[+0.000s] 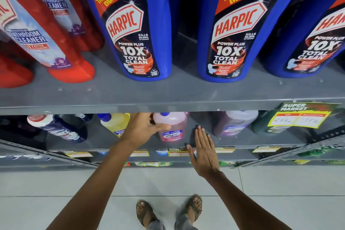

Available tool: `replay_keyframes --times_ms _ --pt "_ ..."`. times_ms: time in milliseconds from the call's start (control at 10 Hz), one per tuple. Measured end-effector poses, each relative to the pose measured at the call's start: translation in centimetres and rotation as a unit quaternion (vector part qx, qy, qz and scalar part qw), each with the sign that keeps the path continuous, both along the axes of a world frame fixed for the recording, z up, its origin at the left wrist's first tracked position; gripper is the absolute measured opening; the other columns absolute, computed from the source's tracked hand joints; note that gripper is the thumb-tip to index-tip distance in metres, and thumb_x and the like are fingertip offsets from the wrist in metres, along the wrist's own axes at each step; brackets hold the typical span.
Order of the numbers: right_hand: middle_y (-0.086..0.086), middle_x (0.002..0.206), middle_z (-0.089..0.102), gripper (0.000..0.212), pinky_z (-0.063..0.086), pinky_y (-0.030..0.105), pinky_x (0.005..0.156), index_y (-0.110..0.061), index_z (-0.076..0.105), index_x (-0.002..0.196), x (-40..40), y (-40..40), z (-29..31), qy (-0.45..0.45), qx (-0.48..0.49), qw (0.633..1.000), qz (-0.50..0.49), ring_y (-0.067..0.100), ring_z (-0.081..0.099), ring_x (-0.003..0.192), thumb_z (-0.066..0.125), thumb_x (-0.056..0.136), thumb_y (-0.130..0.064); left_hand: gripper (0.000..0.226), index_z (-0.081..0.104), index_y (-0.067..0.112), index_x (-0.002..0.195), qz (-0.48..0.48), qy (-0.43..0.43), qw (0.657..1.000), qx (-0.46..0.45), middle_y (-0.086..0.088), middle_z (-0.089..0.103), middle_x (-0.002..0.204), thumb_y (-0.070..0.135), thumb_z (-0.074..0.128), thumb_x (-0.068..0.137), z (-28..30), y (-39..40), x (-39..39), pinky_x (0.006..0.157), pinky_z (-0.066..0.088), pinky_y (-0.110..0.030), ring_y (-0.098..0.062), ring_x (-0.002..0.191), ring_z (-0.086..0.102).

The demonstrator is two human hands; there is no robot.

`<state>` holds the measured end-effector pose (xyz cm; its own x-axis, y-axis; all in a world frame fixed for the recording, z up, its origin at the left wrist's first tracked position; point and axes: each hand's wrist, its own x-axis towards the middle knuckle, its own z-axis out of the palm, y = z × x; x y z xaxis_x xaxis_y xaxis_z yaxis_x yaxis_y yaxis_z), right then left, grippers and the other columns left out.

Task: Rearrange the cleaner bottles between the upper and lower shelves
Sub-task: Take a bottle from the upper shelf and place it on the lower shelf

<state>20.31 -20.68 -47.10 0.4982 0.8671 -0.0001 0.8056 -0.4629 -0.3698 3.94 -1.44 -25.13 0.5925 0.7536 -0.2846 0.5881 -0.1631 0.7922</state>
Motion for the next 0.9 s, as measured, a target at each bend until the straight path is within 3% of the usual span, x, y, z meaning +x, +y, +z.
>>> replay_keyframes --times_ms 100,200,400,500,600,800,900 --pt "0.007 0.178 0.016 0.073 0.016 0.043 0.136 -0.01 0.018 0.17 -0.1 0.0 0.1 0.009 0.006 1.0 -0.001 0.022 0.013 0.166 0.031 0.112 -0.052 0.059 0.075 0.013 0.128 -0.019 -0.003 1.0 -0.011 -0.003 0.081 0.121 0.026 0.096 0.074 0.2 -0.8 1.3 0.098 0.063 -0.04 -0.023 0.111 0.076" --pt "0.008 0.178 0.02 0.072 0.018 0.044 0.135 -0.01 0.021 0.169 -0.1 0.0 0.1 0.008 0.01 1.0 -0.006 0.022 0.016 0.166 0.032 0.111 -0.052 0.064 0.073 0.019 0.13 -0.026 -0.007 1.0 -0.005 -0.001 0.078 0.128 0.029 0.097 0.072 0.2 -0.8 1.8 0.102 0.06 -0.044 -0.025 0.116 0.073" --pt "0.008 0.178 0.018 0.072 0.012 0.041 0.135 -0.011 0.018 0.17 -0.3 0.0 0.2 0.009 0.009 1.0 -0.006 0.022 0.013 0.166 0.029 0.112 -0.052 0.063 0.069 0.021 0.132 -0.042 -0.03 0.998 -0.022 -0.002 0.074 0.132 0.019 0.096 0.075 0.2 -0.7 2.1 0.097 0.06 -0.033 -0.024 0.117 0.071" --pt "0.007 0.178 0.015 0.073 0.011 0.041 0.134 -0.01 0.018 0.169 0.0 0.0 0.5 0.011 0.0 1.0 0.001 0.022 0.013 0.166 0.027 0.111 -0.054 0.062 0.069 0.023 0.128 -0.039 -0.045 0.998 -0.013 -0.003 0.075 0.128 0.015 0.097 0.074 -0.2 -0.7 2.1 0.098 0.062 -0.037 -0.026 0.116 0.072" --pt "0.005 0.177 0.013 0.075 0.009 0.039 0.133 -0.009 0.02 0.169 0.2 0.0 0.1 0.018 -0.005 1.0 0.009 0.02 0.011 0.165 0.027 0.11 -0.055 0.06 0.073 0.014 0.126 -0.028 -0.064 0.997 -0.02 -0.003 0.081 0.119 0.017 0.098 0.071 -1.3 -0.8 1.7 0.1 0.063 -0.05 -0.025 0.11 0.078" --pt "0.006 0.178 0.013 0.084 0.006 0.035 0.134 -0.011 0.017 0.169 1.1 0.3 1.0 0.072 -0.01 0.997 0.022 0.022 0.012 0.166 0.019 0.103 -0.062 0.074 0.065 0.018 0.138 -0.02 -0.096 0.995 0.026 0.003 0.076 0.125 0.024 0.098 0.073 -1.9 -1.9 0.3 0.102 0.062 -0.041 -0.017 0.114 0.073" --pt "0.011 0.175 0.029 0.079 0.014 0.035 0.133 -0.009 0.028 0.166 0.1 -0.6 3.2 0.115 0.032 0.993 -0.022 0.028 0.027 0.164 0.031 0.104 -0.057 0.083 0.059 0.022 0.146 0.02 -0.101 0.991 0.085 0.002 0.069 0.139 0.042 0.095 0.073 -2.2 -4.1 -2.0 0.102 0.058 -0.035 -0.015 0.119 0.068"
